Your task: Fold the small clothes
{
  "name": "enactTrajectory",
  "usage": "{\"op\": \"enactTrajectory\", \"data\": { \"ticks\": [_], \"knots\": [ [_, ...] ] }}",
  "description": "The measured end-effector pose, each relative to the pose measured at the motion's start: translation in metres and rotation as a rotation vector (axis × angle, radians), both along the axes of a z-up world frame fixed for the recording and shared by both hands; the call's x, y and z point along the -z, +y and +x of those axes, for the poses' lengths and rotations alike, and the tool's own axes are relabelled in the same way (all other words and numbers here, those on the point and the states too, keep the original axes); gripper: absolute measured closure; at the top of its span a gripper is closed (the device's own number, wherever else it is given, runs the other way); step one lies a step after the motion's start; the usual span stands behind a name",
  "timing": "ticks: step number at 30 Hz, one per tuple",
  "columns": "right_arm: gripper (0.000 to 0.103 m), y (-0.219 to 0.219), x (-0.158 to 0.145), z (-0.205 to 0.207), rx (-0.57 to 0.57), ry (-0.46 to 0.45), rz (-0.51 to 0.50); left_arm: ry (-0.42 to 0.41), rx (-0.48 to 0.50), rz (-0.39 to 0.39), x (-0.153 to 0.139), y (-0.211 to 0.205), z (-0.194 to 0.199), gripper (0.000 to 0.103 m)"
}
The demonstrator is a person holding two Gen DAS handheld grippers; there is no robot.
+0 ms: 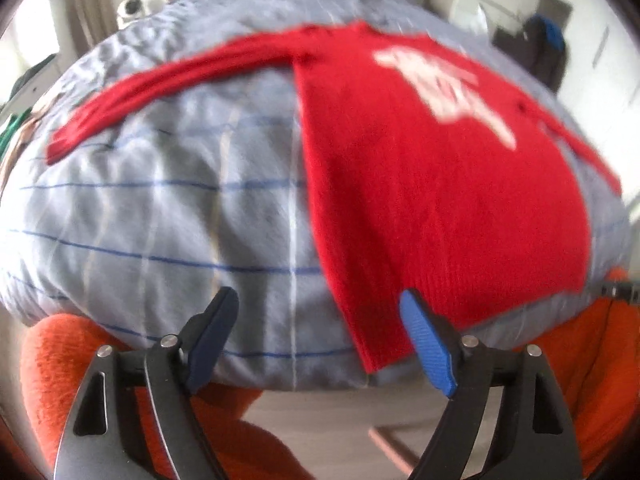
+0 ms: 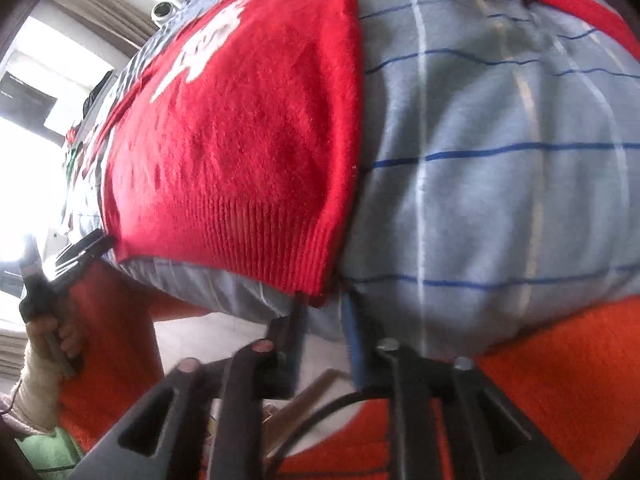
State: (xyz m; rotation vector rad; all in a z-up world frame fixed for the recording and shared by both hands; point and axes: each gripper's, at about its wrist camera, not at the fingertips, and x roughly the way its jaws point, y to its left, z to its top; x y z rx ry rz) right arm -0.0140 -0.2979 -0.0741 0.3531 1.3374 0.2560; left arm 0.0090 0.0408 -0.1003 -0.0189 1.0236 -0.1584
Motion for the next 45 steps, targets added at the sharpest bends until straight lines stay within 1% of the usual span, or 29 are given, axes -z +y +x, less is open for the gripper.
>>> {"op": "enactTrajectory", "data": {
  "ticks": [1,2,3,8,11,12,14,15,17,18,20,21,23,24,26,28,30,32,34,36,37,38,39,40,41,42,44,45],
  "knots": [
    [0.066,-0.004,-0.006,0.0,0.01,-0.014,-0.003,-0.019,-0.021,-0.017,-0.005,0.006,0.002,0.018],
    [0.062,-0.007,-0.011,-0.001,0.018,-0.028,-0.007,-0.034,-0.044,-0.028,-0.009,0.009,0.004,0.017],
    [0.061,-0.012,-0.017,0.0,0.029,-0.045,-0.015,-0.058,-0.071,-0.038,-0.014,0.014,0.003,0.017],
    [0.06,-0.041,-0.039,0.005,0.106,-0.126,-0.053,-0.114,-0.175,-0.058,-0.018,0.037,0.019,0.016],
    [0.06,-0.06,-0.049,0.008,0.166,-0.184,-0.07,-0.12,-0.216,-0.024,-0.014,0.041,0.014,0.016],
    [0.06,-0.073,-0.052,0.009,0.198,-0.208,-0.082,-0.112,-0.226,-0.021,-0.012,0.044,0.014,0.016],
    [0.06,-0.093,-0.055,0.01,0.261,-0.227,-0.097,-0.11,-0.238,-0.035,-0.011,0.048,0.016,0.016],
    [0.06,-0.109,-0.057,0.01,0.317,-0.237,-0.094,-0.112,-0.246,-0.041,-0.011,0.051,0.016,0.016],
    [0.06,-0.141,-0.061,0.008,0.448,-0.269,-0.052,-0.114,-0.253,-0.041,-0.01,0.051,0.016,0.016],
    [0.06,-0.166,-0.063,0.004,0.542,-0.288,-0.007,-0.112,-0.254,-0.038,-0.009,0.051,0.017,0.016],
    [0.06,-0.195,-0.062,-0.001,0.665,-0.311,0.071,-0.108,-0.247,-0.029,-0.008,0.047,0.019,0.016],
    [0.06,-0.21,-0.06,-0.004,0.731,-0.327,0.125,-0.11,-0.242,-0.022,-0.008,0.046,0.018,0.016],
    [0.06,-0.227,-0.055,-0.006,0.799,-0.352,0.186,-0.117,-0.233,-0.005,-0.008,0.041,0.016,0.016],
    [0.06,-0.239,-0.052,-0.005,0.836,-0.382,0.227,-0.122,-0.225,0.008,-0.008,0.038,0.015,0.016],
    [0.06,-0.255,-0.048,-0.002,0.889,-0.421,0.262,-0.128,-0.215,0.027,-0.007,0.035,0.014,0.016],
    [0.06,-0.276,-0.04,0.007,0.944,-0.433,0.274,-0.136,-0.205,0.051,-0.008,0.031,0.013,0.016],
    [0.06,-0.293,-0.029,0.021,0.961,-0.411,0.271,-0.142,-0.202,0.068,-0.008,0.03,0.011,0.016],
    [0.06,-0.3,-0.018,0.033,0.942,-0.401,0.326,-0.137,-0.205,0.07,-0.007,0.03,0.011,0.016],
    [0.061,-0.309,-0.013,0.038,0.928,-0.386,0.35,-0.126,-0.21,0.069,-0.004,0.03,0.013,0.016],
    [0.064,-0.316,-0.009,0.043,0.923,-0.378,0.354,-0.115,-0.209,0.066,-0.002,0.03,0.015,0.016],
    [0.069,-0.319,-0.006,0.046,0.917,-0.367,0.358,-0.111,-0.207,0.066,-0.001,0.029,0.016,0.016],
    [0.086,-0.32,-0.004,0.052,0.909,-0.349,0.346,-0.109,-0.204,0.067,-0.001,0.028,0.016,0.016],
    [0.097,-0.319,-0.005,0.053,0.899,-0.334,0.333,-0.11,-0.199,0.071,-0.001,0.026,0.017,0.016],
    [0.099,-0.319,-0.007,0.055,0.894,-0.325,0.318,-0.114,-0.195,0.074,-0.002,0.025,0.016,0.016],
    [0.099,-0.318,-0.011,0.057,0.894,-0.326,0.297,-0.117,-0.193,0.075,-0.002,0.025,0.016,0.016],
    [0.099,-0.312,-0.025,0.063,0.885,-0.348,0.272,-0.123,-0.191,0.074,-0.003,0.024,0.016,0.016],
    [0.099,-0.299,-0.053,0.073,0.853,-0.396,0.232,-0.126,-0.19,0.067,-0.003,0.024,0.016,0.016],
    [0.099,-0.288,-0.073,0.084,0.818,-0.432,0.215,-0.125,-0.189,0.058,-0.002,0.025,0.016,0.016]
  ]
}}
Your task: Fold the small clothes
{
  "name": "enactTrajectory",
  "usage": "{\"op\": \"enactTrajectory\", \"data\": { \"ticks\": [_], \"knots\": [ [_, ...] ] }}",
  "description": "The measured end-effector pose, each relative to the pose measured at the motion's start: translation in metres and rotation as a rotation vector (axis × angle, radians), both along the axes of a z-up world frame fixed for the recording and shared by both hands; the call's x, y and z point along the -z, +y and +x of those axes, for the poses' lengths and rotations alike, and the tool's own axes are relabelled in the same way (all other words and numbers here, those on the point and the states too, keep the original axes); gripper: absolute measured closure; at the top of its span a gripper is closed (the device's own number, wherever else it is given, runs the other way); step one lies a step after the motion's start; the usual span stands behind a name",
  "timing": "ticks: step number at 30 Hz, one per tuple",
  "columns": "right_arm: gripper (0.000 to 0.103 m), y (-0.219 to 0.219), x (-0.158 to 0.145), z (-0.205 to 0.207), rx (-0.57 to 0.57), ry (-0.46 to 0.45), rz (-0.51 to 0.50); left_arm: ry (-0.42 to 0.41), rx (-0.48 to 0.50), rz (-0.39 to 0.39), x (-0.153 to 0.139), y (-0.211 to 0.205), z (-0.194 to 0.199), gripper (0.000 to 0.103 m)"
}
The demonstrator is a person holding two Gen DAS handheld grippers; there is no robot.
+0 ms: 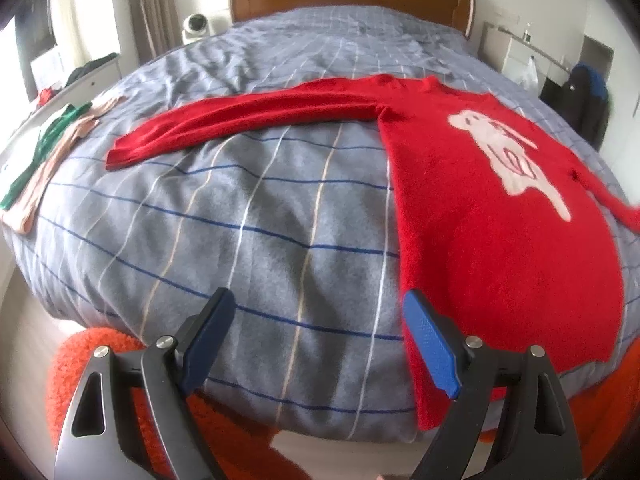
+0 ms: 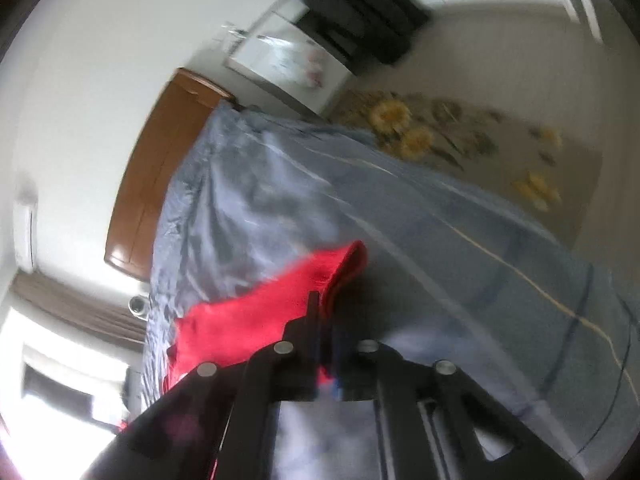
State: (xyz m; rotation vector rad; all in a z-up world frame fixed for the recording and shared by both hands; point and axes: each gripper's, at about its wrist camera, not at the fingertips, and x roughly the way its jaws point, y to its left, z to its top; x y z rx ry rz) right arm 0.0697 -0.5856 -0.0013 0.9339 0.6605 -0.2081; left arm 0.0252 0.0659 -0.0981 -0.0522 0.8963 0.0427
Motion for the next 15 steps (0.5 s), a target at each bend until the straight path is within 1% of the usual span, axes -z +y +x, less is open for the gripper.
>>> {"op": "enactTrajectory", "data": {
  "ticks": [2,4,5,8,9,10,12,14,15],
  "knots": [
    [0.099,0.036,-0.05,0.035,-0.095,-0.072,-0.066,0.0,0.001,-0.013,0.0,0.001,0.001,0.016],
    [0.099,0.078,-0.087,0.065,-0.198,-0.126,-0.11,-0.007,0.0,-0.03,-0.002,0.004,0.001,0.016],
    [0.099,0.109,-0.108,0.086,-0.268,-0.154,-0.139,-0.011,-0.001,-0.038,-0.002,0.006,0.001,0.016],
    [0.099,0.189,-0.139,0.13,-0.432,-0.198,-0.194,-0.015,-0.014,-0.064,-0.004,0.013,0.0,0.016],
    [0.099,0.228,-0.146,0.149,-0.505,-0.206,-0.219,-0.012,-0.019,-0.073,-0.003,0.015,-0.001,0.016],
    [0.099,0.256,-0.148,0.162,-0.551,-0.208,-0.239,-0.01,-0.024,-0.081,-0.003,0.018,-0.001,0.016],
    [0.099,0.31,-0.141,0.184,-0.633,-0.202,-0.27,-0.009,-0.028,-0.089,-0.002,0.02,-0.002,0.016],
    [0.099,0.362,-0.121,0.202,-0.7,-0.183,-0.287,-0.008,-0.031,-0.092,-0.002,0.022,-0.002,0.016],
    [0.098,0.393,-0.102,0.212,-0.743,-0.17,-0.292,-0.007,-0.031,-0.093,-0.002,0.022,-0.002,0.016]
  ]
}}
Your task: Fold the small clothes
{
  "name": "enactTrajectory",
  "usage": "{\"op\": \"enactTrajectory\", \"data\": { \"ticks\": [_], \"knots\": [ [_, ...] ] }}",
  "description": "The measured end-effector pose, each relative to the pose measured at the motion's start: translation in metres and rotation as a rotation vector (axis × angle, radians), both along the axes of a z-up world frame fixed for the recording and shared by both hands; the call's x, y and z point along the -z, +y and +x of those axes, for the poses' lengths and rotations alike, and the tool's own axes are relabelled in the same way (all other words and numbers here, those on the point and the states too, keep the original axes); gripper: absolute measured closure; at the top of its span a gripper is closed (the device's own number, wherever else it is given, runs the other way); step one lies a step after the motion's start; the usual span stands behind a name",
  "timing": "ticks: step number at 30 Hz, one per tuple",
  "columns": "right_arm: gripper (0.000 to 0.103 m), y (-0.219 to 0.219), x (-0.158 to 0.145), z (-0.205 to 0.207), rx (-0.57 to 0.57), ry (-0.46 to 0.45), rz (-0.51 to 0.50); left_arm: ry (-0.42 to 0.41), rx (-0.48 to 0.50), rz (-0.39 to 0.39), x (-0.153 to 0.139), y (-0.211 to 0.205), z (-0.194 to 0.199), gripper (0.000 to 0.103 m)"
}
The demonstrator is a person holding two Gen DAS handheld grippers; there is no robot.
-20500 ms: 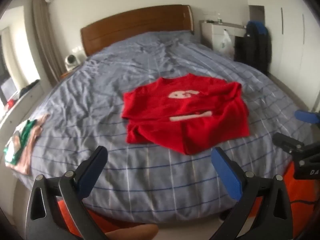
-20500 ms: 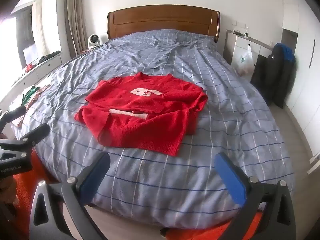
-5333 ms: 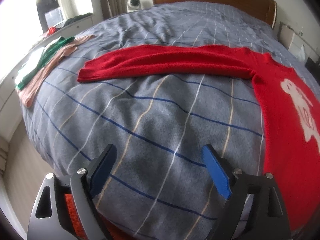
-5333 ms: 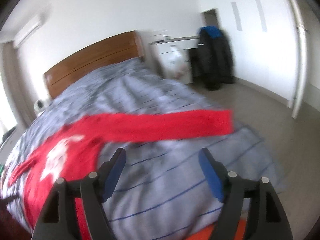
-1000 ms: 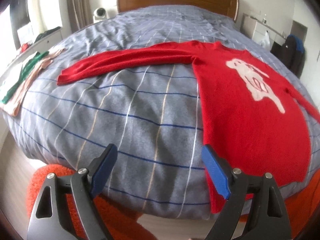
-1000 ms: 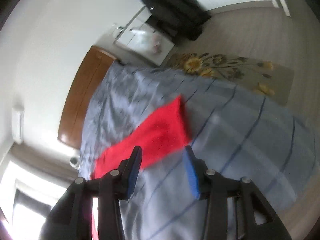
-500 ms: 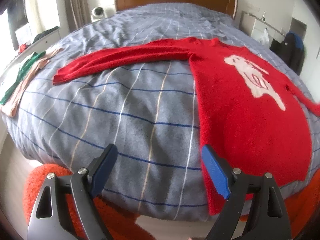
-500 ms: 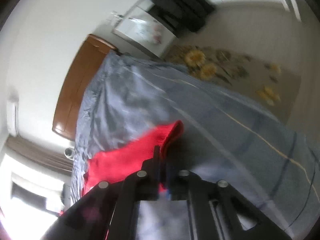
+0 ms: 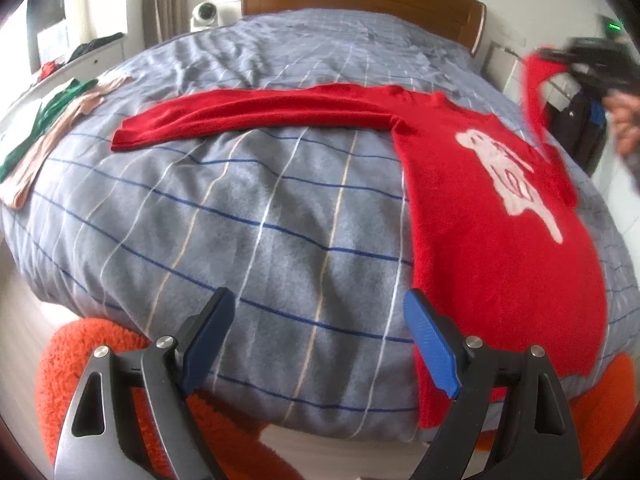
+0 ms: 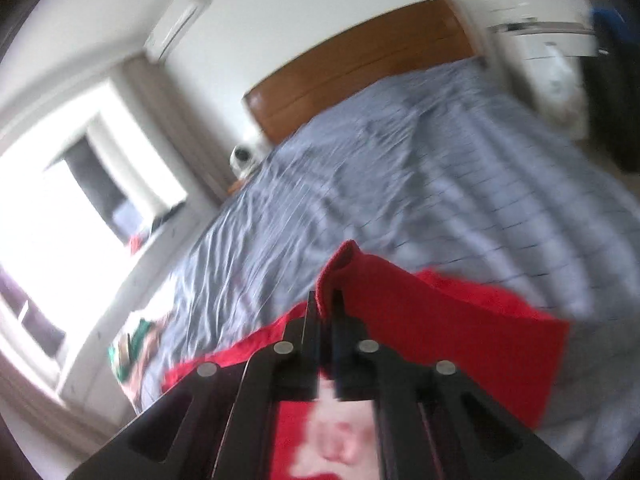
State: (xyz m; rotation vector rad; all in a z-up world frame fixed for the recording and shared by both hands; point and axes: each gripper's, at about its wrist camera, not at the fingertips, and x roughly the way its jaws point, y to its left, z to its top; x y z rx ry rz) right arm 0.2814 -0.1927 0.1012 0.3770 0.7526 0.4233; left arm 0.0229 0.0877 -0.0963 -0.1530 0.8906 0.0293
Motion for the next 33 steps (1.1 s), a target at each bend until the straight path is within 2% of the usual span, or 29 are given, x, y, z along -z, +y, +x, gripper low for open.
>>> {"op": "enactTrajectory", "data": {
  "ticks": [1,2,3,4,6,7,9,12,14,16,17,18,19,20,21,23,24,25,26,29,33],
  "knots": [
    [0.094,0.018,0.015,0.004,-0.031,0.017,-0.007,0.001,0.0,0.0,0.0,0.0,0.0,0.016],
    [0.07,0.036,0.034,0.008,-0.067,0.05,-0.007,0.002,0.001,0.002,0.0,0.0,0.0,0.016],
    [0.051,0.055,0.055,0.008,-0.1,0.102,0.009,0.002,0.0,0.006,0.0,-0.001,0.0,0.016],
    [0.028,0.068,0.077,0.007,-0.123,0.15,0.049,0.002,0.0,0.01,0.001,-0.001,-0.001,0.016],
    [0.028,0.083,0.111,-0.006,-0.153,0.216,0.11,0.003,0.005,0.016,0.001,-0.003,-0.001,0.016],
    [0.028,0.085,0.118,-0.013,-0.167,0.226,0.129,0.004,0.009,0.021,0.002,-0.005,-0.001,0.016],
    [0.029,0.076,0.126,-0.028,-0.177,0.221,0.14,0.007,0.017,0.032,0.003,-0.008,0.0,0.016],
    [0.028,0.033,0.123,-0.04,-0.145,0.176,0.136,0.01,0.029,0.039,0.004,-0.013,0.002,0.016],
    [0.028,-0.012,0.12,-0.045,-0.074,0.162,0.126,0.008,0.035,0.046,0.004,-0.016,0.004,0.016],
    [0.028,-0.064,0.125,-0.04,0.064,0.179,0.117,0.012,0.038,0.056,0.005,-0.019,0.005,0.015],
    [0.028,-0.086,0.131,-0.038,0.123,0.197,0.1,0.018,0.041,0.067,0.006,-0.021,0.006,0.015],
    [0.028,-0.114,0.146,-0.034,0.198,0.267,0.054,0.021,0.042,0.078,0.007,-0.023,0.007,0.015],
    [0.033,-0.13,0.156,-0.034,0.239,0.313,0.022,0.022,0.042,0.085,0.007,-0.024,0.006,0.015],
    [0.061,-0.149,0.163,-0.039,0.262,0.326,0.012,0.021,0.044,0.095,0.007,-0.025,0.005,0.015],
    [0.069,-0.157,0.161,-0.044,0.269,0.319,0.005,0.019,0.045,0.101,0.007,-0.025,0.003,0.014],
    [0.058,-0.169,0.148,-0.064,0.321,0.264,-0.063,0.012,0.04,0.111,0.007,-0.025,0.001,0.009],
    [0.054,-0.174,0.138,-0.082,0.317,0.221,-0.072,0.01,0.036,0.114,0.007,-0.024,0.001,0.007],
    [0.044,-0.174,0.132,-0.094,0.312,0.195,-0.086,0.01,0.032,0.114,0.007,-0.023,0.001,0.007],
    [0.039,-0.175,0.125,-0.113,0.316,0.162,-0.12,0.013,0.028,0.112,0.007,-0.022,0.002,0.007],
    [0.036,-0.18,0.113,-0.156,0.321,0.106,-0.203,0.029,0.019,0.1,0.009,-0.019,0.006,0.007],
    [0.035,-0.185,0.113,-0.213,0.394,0.064,-0.299,0.04,0.021,0.106,0.012,-0.02,0.008,0.007]
  ]
}}
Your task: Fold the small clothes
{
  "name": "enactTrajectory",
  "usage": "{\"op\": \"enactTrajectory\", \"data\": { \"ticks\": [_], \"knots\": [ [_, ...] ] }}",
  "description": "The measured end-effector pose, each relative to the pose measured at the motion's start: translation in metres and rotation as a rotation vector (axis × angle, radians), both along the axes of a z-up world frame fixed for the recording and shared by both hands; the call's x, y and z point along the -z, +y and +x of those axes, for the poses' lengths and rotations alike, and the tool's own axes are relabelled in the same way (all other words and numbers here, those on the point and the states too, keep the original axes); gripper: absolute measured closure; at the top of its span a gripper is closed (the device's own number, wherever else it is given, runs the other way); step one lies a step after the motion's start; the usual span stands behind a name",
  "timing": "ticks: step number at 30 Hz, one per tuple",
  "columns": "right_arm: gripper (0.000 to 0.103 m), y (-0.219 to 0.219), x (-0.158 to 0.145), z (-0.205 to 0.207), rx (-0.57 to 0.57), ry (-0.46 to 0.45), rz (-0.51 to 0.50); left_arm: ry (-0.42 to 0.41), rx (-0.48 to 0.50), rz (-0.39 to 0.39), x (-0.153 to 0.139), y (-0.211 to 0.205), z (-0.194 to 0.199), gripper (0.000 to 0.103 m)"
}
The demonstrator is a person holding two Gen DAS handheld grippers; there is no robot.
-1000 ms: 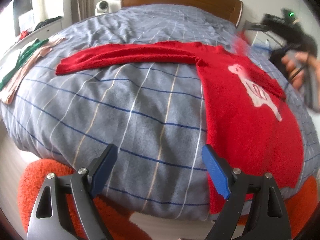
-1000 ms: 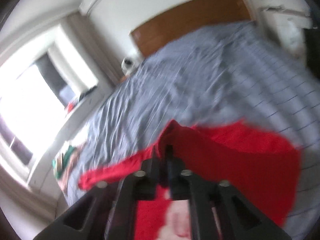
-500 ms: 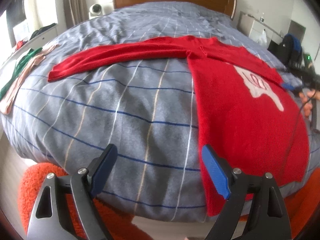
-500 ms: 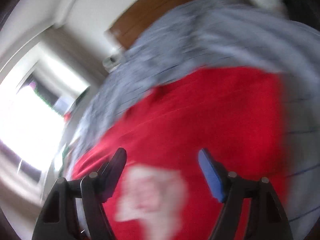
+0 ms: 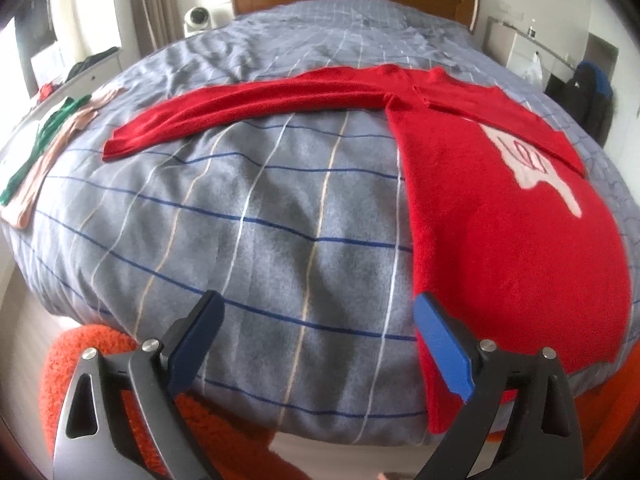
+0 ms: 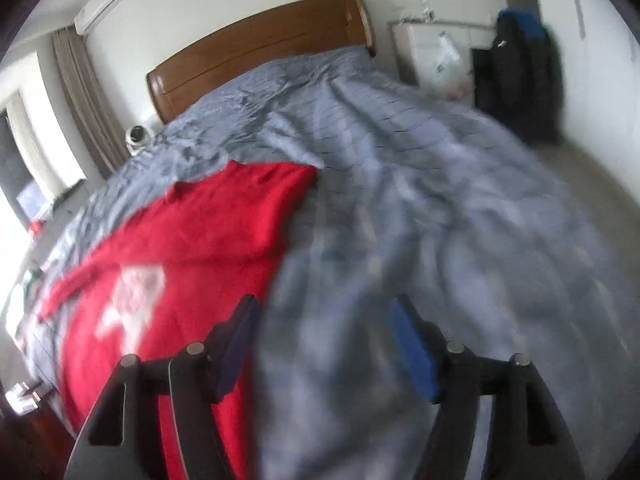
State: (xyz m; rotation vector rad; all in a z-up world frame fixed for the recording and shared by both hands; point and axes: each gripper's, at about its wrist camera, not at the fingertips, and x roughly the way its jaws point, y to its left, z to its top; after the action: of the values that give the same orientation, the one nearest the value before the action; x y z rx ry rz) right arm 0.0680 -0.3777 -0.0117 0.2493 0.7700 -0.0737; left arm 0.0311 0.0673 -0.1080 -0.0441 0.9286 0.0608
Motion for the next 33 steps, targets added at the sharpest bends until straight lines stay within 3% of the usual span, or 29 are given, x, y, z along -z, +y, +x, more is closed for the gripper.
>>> {"op": "enactTrajectory", "data": {
  "ticks": [3,7,11,33],
  "knots": [
    [0.032,-0.006,0.004,-0.045,0.076,-0.029,-0.043,0.011,-0.006,0.01,0.002,0.0,0.0,0.007],
    [0.031,0.008,0.007,-0.072,0.08,-0.071,-0.125,0.016,-0.024,0.009,0.002,0.002,0.0,0.007],
    [0.028,0.013,0.0,-0.073,0.051,-0.104,-0.142,0.022,-0.041,0.007,0.003,0.005,0.0,0.007],
    [0.028,0.013,0.008,-0.073,0.078,-0.082,-0.13,0.036,-0.068,-0.004,0.006,0.012,0.0,0.006]
  ]
}}
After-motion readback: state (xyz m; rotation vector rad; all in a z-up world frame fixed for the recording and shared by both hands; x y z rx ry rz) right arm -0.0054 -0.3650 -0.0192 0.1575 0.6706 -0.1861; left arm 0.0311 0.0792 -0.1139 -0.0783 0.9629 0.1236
